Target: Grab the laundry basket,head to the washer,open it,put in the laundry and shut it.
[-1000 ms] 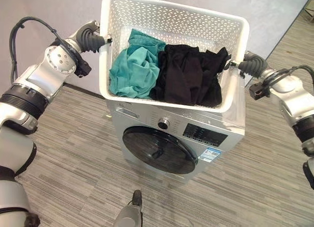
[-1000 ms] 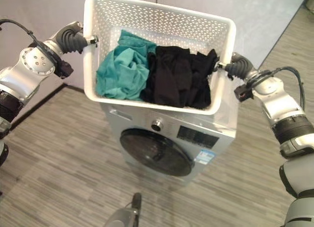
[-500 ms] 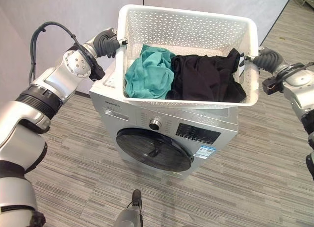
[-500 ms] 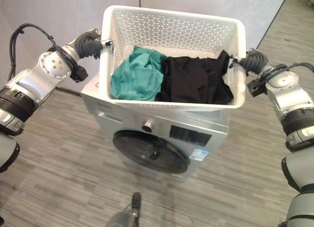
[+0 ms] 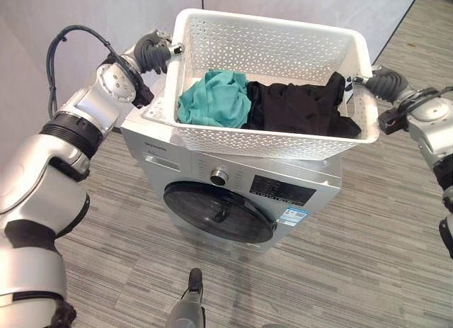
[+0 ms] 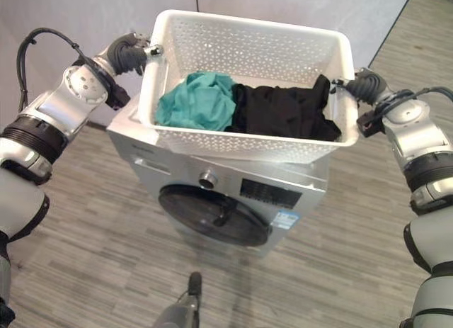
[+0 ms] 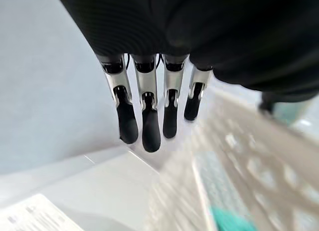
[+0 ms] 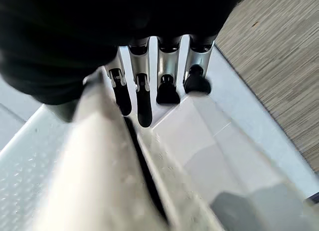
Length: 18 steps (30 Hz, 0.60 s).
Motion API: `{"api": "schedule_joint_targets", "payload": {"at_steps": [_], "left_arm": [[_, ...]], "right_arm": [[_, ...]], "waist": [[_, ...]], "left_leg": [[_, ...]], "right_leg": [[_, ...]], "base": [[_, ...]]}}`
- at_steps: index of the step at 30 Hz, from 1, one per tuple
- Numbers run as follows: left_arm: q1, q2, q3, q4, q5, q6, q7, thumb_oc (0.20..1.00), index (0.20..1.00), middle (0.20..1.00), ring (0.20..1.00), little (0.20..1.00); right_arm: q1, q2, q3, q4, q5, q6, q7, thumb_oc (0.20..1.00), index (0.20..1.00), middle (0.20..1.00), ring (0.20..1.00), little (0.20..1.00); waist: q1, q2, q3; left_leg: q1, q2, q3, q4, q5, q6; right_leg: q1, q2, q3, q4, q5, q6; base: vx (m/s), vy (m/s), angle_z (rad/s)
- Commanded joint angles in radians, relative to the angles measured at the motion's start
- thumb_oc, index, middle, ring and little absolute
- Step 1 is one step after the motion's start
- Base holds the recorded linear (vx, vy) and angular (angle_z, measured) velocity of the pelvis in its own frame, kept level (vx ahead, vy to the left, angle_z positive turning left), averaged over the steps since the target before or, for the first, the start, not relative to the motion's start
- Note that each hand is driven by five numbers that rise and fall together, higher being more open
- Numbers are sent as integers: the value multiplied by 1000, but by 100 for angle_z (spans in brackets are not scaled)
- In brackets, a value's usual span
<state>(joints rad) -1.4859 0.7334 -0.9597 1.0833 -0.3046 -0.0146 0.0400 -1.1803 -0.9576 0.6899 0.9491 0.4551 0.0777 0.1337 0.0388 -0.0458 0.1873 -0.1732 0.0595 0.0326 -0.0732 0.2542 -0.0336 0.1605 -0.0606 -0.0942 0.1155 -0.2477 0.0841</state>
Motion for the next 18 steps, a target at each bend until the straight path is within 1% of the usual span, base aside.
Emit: {"api": "schedule_joint_targets", "payload": {"at_steps": [1, 3, 4, 5, 7, 9, 11, 12, 15, 18], "left_arm": [[-160, 97, 62, 127, 44, -3, 109, 1000, 1000, 1000, 1000, 1000], [-162, 101, 80, 107, 56, -12, 145, 1000, 1000, 1000, 1000, 1000], [-151, 108, 105, 83, 63, -18, 171, 1000, 1000, 1000, 1000, 1000], [-149, 108, 107, 82, 64, -17, 171, 1000, 1000, 1000, 1000, 1000], [-124, 136, 133, 44, 104, -22, 213, 1000, 1000, 1000, 1000, 1000], [-113, 144, 142, 39, 107, -21, 217, 1000, 1000, 1000, 1000, 1000], [-82, 163, 182, 10, 88, -25, 224, 1000, 1000, 1000, 1000, 1000], [-82, 163, 182, 10, 88, -25, 224, 1000, 1000, 1000, 1000, 1000], [-55, 202, 206, 0, 88, -26, 236, 1000, 1000, 1000, 1000, 1000], [-47, 223, 216, 0, 77, -28, 235, 1000, 1000, 1000, 1000, 1000]], "right_arm": [[-24, -69, 8, 125, -7, 22, -82, 1000, 1000, 1000, 1000, 1000], [-50, -57, 5, 149, -1, 13, -98, 1000, 1000, 1000, 1000, 1000], [-69, -48, -2, 174, 2, 6, -112, 1000, 1000, 1000, 1000, 1000], [-70, -47, -1, 174, 2, 5, -112, 1000, 1000, 1000, 1000, 1000], [-84, -40, -16, 188, 1, -5, -128, 1000, 1000, 1000, 1000, 1000], [-91, -40, -18, 192, 5, -8, -131, 1000, 1000, 1000, 1000, 1000], [-102, -42, -31, 207, 21, -13, -143, 1000, 1000, 1000, 1000, 1000], [-102, -42, -31, 207, 21, -13, -143, 1000, 1000, 1000, 1000, 1000], [-115, -40, -49, 204, 56, -31, -153, 1000, 1000, 1000, 1000, 1000], [-119, -38, -52, 208, 57, -34, -154, 1000, 1000, 1000, 1000, 1000]], "waist": [[6, 9, 49], [8, 4, 52], [9, 2, 52], [9, 2, 52], [6, -3, 47], [4, -2, 46], [1, 0, 42], [1, 0, 42], [3, 5, 33], [6, 5, 28]], "left_leg": [[107, 74, -9, 49, -203, -40], [100, 72, -8, 52, -205, -39], [95, 70, -8, 56, -209, -39], [95, 70, -7, 56, -209, -39], [97, 67, -6, 55, -213, -37], [99, 67, -6, 54, -213, -37], [109, 63, -9, 46, -214, -34], [109, 63, -9, 46, -214, -34], [128, 61, -6, 36, -217, -34], [141, 62, -4, 29, -218, -35]], "right_leg": [[-108, -108, -22, -148, 246, 62], [-113, -111, -22, -154, 251, 64], [-115, -113, -22, -155, 252, 64], [-115, -114, -21, -155, 252, 64], [-115, -116, -17, -150, 248, 64], [-116, -116, -16, -144, 244, 64], [-114, -118, -15, -131, 236, 62], [-114, -118, -15, -131, 236, 62], [-108, -119, -16, -128, 232, 63], [-99, -118, -18, -135, 233, 64]], "base": [[0, 0, 0], [-11, 15, 1], [0, 0, 0], [0, 0, 0], [0, 0, 0], [0, 0, 0], [10, 18, 0], [0, 0, 0], [12, 9, 0], [10, -2, 0]]}}
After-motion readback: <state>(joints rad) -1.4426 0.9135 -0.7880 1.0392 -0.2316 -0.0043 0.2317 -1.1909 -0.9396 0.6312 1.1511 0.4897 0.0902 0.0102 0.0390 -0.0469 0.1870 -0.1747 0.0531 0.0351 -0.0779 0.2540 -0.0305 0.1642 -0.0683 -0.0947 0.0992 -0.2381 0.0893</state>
